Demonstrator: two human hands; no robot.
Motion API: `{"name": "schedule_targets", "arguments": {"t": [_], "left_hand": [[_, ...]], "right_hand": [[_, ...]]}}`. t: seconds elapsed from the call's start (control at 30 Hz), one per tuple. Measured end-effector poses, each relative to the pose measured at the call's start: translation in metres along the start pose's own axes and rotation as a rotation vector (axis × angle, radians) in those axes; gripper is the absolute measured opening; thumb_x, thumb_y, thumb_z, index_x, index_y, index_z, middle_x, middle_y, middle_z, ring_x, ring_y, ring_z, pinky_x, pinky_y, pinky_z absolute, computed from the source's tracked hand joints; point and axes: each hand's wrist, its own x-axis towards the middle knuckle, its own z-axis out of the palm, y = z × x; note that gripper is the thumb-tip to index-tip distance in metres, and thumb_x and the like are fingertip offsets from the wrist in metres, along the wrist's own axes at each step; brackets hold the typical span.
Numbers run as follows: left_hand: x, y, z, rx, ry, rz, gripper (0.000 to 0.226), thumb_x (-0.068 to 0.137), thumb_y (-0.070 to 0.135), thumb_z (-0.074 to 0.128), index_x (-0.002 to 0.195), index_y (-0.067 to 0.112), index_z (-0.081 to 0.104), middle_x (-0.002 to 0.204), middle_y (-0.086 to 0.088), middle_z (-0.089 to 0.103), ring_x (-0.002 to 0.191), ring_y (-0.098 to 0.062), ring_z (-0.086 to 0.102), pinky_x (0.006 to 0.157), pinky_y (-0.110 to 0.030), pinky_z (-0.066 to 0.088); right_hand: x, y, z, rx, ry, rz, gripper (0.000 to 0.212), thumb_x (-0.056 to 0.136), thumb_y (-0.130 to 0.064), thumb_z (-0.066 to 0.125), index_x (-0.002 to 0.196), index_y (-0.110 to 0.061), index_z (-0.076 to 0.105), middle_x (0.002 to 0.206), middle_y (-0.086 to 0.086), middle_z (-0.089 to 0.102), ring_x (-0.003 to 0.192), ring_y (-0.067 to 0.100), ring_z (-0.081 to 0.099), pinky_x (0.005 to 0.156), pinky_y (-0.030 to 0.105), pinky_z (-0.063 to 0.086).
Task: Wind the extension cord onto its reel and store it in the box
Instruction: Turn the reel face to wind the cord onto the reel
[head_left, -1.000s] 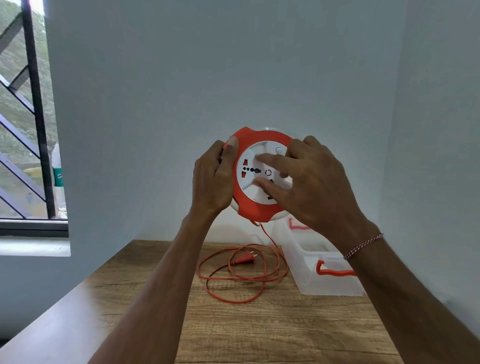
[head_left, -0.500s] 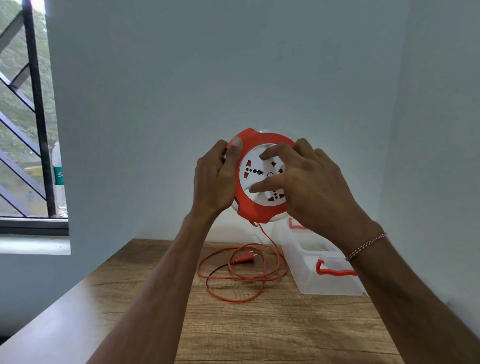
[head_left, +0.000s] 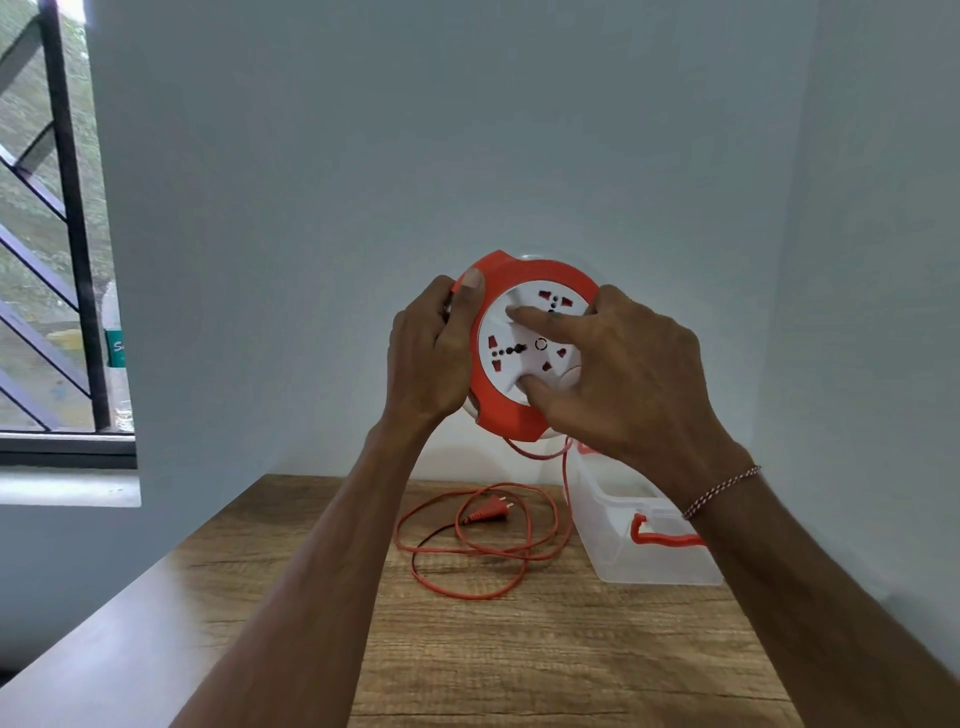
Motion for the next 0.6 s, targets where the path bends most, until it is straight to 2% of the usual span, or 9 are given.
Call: {"name": "schedule_targets", "arguments": {"t": [0.1,0.27,0.37,0.43,0.47,0.6], "left_hand": [[0.0,0.0,-0.001,-0.001,-0.005,0.001,0.054,0.097,0.056,0.038,0.089,0.009,0.063,0.075,-0.002,0.07,0.064,-0.019,0.069,0.064,-0.05,0.059],[0.0,-0.002,0.0,-0.019,-0.009,-0.02,0.051,0.098,0.053,0.038,0.092,0.009,0.063,0.076,-0.001,0.071,0.064,-0.016,0.069,0.065,-0.046,0.06],[0.0,-0.002,0.0,-0.019,-0.003,-0.029,0.05,0.098,0.052,0.038,0.092,0.01,0.064,0.076,0.002,0.071,0.065,-0.015,0.069,0.065,-0.042,0.062],[0.0,-0.002,0.0,-0.006,-0.008,-0.027,0.049,0.098,0.052,0.038,0.092,0.011,0.064,0.075,0.005,0.07,0.065,-0.013,0.069,0.065,-0.037,0.061],[0.0,-0.001,0.001,-0.002,-0.01,-0.024,0.048,0.098,0.052,0.038,0.092,0.012,0.064,0.074,0.007,0.069,0.065,-0.012,0.068,0.064,-0.035,0.061],[0.0,-0.002,0.002,-0.002,-0.003,-0.01,0.048,0.097,0.051,0.038,0.092,0.012,0.064,0.073,0.011,0.069,0.065,-0.008,0.068,0.064,-0.029,0.06]], "right_hand": [[0.004,-0.001,-0.001,0.115,-0.02,0.063,0.066,0.077,-0.07,0.055,0.131,-0.031,0.055,0.114,0.003,0.07,0.092,0.024,0.068,0.083,0.037,0.055],[0.005,0.001,-0.005,0.113,-0.013,0.034,0.063,0.08,-0.067,0.054,0.129,-0.03,0.058,0.114,0.004,0.07,0.095,0.024,0.066,0.084,0.036,0.053],[0.005,0.003,-0.007,0.13,0.034,-0.051,0.041,0.083,-0.047,0.065,0.116,-0.022,0.068,0.11,0.009,0.068,0.096,0.025,0.06,0.078,0.033,0.05],[0.008,0.006,-0.008,0.128,0.038,-0.13,0.023,0.08,-0.025,0.073,0.102,-0.019,0.073,0.113,0.011,0.066,0.101,0.028,0.057,0.078,0.038,0.052],[0.008,0.007,-0.009,0.118,-0.008,-0.164,0.022,0.076,-0.018,0.077,0.098,-0.02,0.074,0.119,0.011,0.064,0.106,0.03,0.055,0.08,0.041,0.053],[0.007,0.003,-0.011,0.003,-0.223,-0.217,0.048,0.067,-0.021,0.084,0.11,-0.035,0.07,0.141,0.004,0.049,0.125,0.03,0.041,0.092,0.046,0.047]]}}
